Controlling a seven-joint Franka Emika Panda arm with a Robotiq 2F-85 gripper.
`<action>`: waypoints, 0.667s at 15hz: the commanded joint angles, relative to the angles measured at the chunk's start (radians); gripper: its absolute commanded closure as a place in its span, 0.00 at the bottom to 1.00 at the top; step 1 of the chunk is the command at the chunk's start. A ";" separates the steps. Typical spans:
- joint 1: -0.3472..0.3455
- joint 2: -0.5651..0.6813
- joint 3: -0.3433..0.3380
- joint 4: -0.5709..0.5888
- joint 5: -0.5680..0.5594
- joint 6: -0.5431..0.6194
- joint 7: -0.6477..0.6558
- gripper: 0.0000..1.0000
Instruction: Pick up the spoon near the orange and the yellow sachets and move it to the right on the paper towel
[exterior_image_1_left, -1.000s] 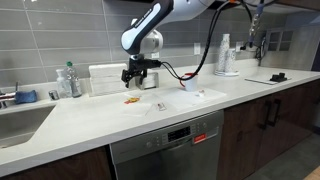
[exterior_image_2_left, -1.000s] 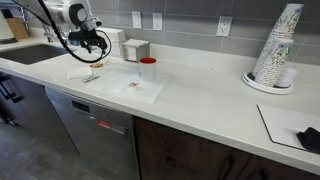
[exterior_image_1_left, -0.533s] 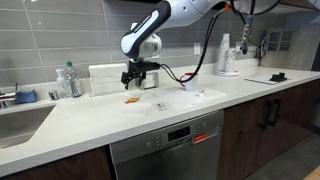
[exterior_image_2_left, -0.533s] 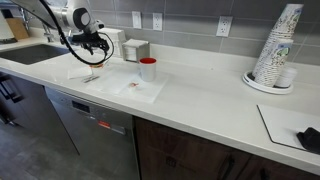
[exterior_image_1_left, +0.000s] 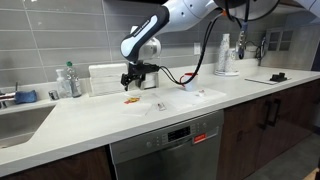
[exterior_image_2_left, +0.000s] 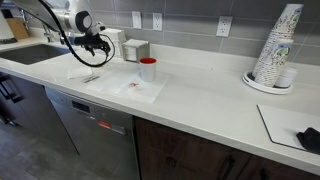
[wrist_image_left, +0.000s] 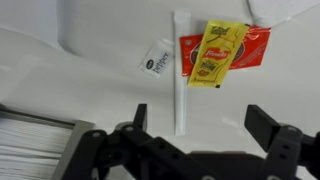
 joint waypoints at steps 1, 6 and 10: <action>0.020 0.089 -0.017 0.089 0.005 0.037 -0.003 0.00; 0.039 0.175 -0.034 0.180 -0.003 0.081 0.006 0.04; 0.047 0.230 -0.047 0.245 -0.003 0.071 0.008 0.32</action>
